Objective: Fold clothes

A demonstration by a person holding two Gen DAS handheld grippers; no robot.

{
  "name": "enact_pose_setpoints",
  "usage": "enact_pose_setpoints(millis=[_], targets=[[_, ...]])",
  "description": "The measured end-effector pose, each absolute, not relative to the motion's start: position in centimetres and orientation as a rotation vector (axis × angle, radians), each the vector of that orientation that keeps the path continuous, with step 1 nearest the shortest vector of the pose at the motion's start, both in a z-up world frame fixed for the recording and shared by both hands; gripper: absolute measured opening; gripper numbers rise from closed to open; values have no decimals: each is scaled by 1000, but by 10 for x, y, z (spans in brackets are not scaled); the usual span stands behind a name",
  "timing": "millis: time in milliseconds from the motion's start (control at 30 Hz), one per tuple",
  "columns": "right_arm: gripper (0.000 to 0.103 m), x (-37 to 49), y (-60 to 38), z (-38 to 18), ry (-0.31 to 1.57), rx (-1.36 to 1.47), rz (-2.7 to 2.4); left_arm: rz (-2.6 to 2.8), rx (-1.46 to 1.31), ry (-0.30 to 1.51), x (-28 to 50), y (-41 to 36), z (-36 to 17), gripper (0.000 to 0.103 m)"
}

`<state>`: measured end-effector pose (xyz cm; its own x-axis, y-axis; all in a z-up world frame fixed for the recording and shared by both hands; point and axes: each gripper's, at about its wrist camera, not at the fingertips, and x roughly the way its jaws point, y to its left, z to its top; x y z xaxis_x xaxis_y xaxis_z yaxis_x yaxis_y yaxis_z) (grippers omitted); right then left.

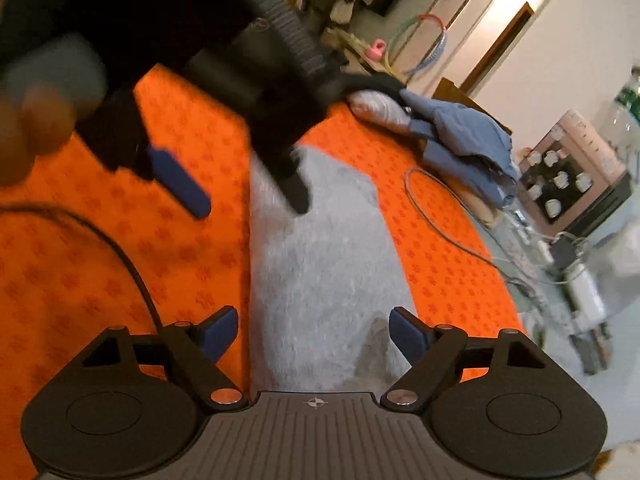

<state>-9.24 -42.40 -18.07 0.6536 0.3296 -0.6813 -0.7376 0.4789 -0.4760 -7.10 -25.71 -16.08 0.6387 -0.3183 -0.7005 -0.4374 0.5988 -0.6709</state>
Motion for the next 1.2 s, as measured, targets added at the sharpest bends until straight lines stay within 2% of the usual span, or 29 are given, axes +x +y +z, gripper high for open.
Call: enact_pose_setpoints(millis=[167, 500, 567, 600, 633, 700, 900, 1033, 1200], targets=[[80, -87, -429, -175, 522, -827, 608, 27, -972, 953, -57, -260, -168, 69], [80, -58, -447, -155, 620, -672, 630, -51, -1034, 990, -23, -281, -182, 72], [81, -55, -450, -150, 635, -638, 665, -33, -981, 993, -22, -287, -182, 61], [82, -54, -452, -147, 641, -622, 682, -23, -955, 992, -22, -289, -182, 47], [82, -53, -454, -143, 649, -600, 705, -17, -938, 991, -24, -288, -182, 40], [89, -50, -460, -133, 669, -544, 756, -16, -920, 987, -27, -284, -181, 35], [92, -1, -495, -113, 827, -238, 872, -48, -878, 1000, -29, -257, -181, 34], [92, 36, -511, -135, 1010, -54, 899, -110, -842, 1011, -31, -236, -183, 34], [92, 48, -510, -164, 1131, 88, 940, -103, -780, 993, -41, -210, -179, 34]])
